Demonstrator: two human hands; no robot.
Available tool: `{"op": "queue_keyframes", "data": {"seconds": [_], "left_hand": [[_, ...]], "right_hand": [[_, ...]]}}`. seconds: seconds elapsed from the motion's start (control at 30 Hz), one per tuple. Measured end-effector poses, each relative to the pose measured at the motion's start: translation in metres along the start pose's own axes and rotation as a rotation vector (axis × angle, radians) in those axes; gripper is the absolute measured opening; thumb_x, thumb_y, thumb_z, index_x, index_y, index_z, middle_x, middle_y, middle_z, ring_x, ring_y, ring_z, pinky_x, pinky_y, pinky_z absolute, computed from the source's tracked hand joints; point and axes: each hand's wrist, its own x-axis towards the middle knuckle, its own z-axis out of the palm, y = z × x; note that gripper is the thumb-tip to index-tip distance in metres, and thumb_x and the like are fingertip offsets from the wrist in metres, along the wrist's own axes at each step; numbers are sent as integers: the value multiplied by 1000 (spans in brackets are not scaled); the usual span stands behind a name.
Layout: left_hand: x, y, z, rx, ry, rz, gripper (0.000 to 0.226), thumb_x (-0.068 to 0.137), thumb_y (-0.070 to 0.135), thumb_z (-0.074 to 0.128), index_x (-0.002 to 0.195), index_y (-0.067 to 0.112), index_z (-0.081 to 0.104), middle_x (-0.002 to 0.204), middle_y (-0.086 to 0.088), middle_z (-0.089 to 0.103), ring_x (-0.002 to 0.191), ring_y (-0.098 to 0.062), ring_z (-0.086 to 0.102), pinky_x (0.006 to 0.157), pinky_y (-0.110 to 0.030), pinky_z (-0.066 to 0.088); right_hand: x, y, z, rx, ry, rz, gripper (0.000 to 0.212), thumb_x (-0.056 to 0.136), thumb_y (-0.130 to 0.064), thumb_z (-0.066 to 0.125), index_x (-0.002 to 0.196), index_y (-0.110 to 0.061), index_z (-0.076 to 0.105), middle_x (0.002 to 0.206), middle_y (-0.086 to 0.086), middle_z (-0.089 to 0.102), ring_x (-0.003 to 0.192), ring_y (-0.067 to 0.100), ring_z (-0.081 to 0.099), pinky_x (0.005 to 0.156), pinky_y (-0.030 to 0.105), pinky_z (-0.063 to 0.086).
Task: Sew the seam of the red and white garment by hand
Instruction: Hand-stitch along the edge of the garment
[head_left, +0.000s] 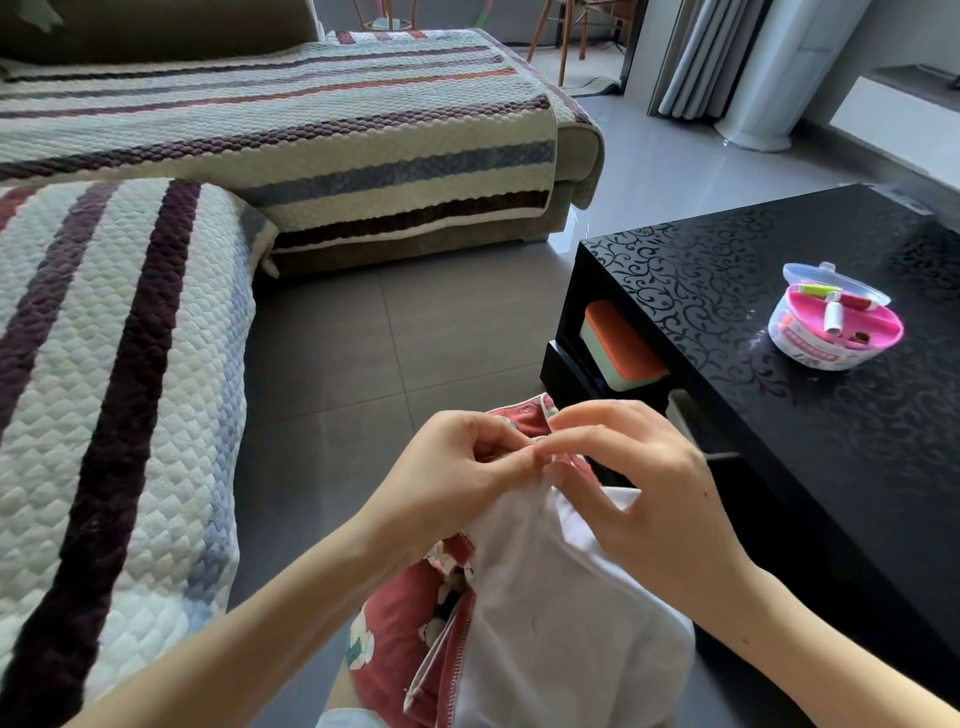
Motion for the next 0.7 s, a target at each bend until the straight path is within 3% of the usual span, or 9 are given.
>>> {"op": "queue_keyframes", "data": {"seconds": [0.13, 0.27, 0.37, 0.47, 0.53, 0.63, 0.7], "left_hand": [[-2, 1, -1, -4, -41, 23, 12, 83, 18, 71, 72, 19, 74, 64, 13, 68, 61, 2, 57, 59, -13, 42], [-3, 2, 0, 0, -52, 40, 10, 83, 19, 72, 72, 19, 74, 65, 10, 68, 62, 1, 57, 60, -15, 43], [-3, 3, 3, 112, -67, 86, 15, 83, 19, 71, 69, 24, 72, 65, 12, 66, 63, 1, 58, 63, -19, 45], [-4, -3, 8, 281, 23, 134, 31, 83, 10, 66, 59, 30, 62, 53, 18, 54, 55, 7, 50, 57, -10, 35], [-5, -6, 11, 264, 22, 109, 27, 84, 12, 66, 60, 24, 66, 56, 16, 56, 57, 6, 49, 58, -10, 36], [-4, -7, 4, 79, -69, -27, 17, 85, 18, 68, 69, 16, 74, 66, 8, 63, 64, -1, 55, 61, -18, 42], [-3, -6, -3, -38, -163, -110, 14, 82, 21, 69, 70, 18, 74, 69, 5, 65, 69, -6, 57, 64, -22, 43]], "right_hand": [[3, 3, 1, -18, 71, -87, 19, 87, -23, 63, 79, -11, 74, 92, -3, 68, 88, 18, 61, 78, 29, 48], [4, 3, -1, -21, 99, -310, 14, 88, -10, 58, 81, -9, 70, 78, 1, 67, 73, 20, 61, 74, 35, 48], [1, 0, -4, -42, 99, -438, 15, 85, 0, 55, 90, -13, 61, 74, 5, 66, 69, 19, 59, 84, 34, 51], [6, -9, -12, 70, 100, -471, 27, 73, 13, 60, 89, -8, 61, 76, 7, 63, 71, 19, 59, 90, 40, 52], [16, -10, -14, 259, 47, -350, 10, 83, 7, 59, 85, -3, 62, 78, 8, 65, 73, 23, 62, 91, 46, 52], [31, -3, -17, 872, -129, 238, 13, 88, -21, 62, 84, -9, 58, 73, 14, 67, 72, 35, 68, 79, 48, 58], [38, 5, -19, 1256, -230, 556, 12, 80, -24, 62, 81, -14, 57, 64, 11, 63, 61, 28, 67, 67, 40, 60]]}}
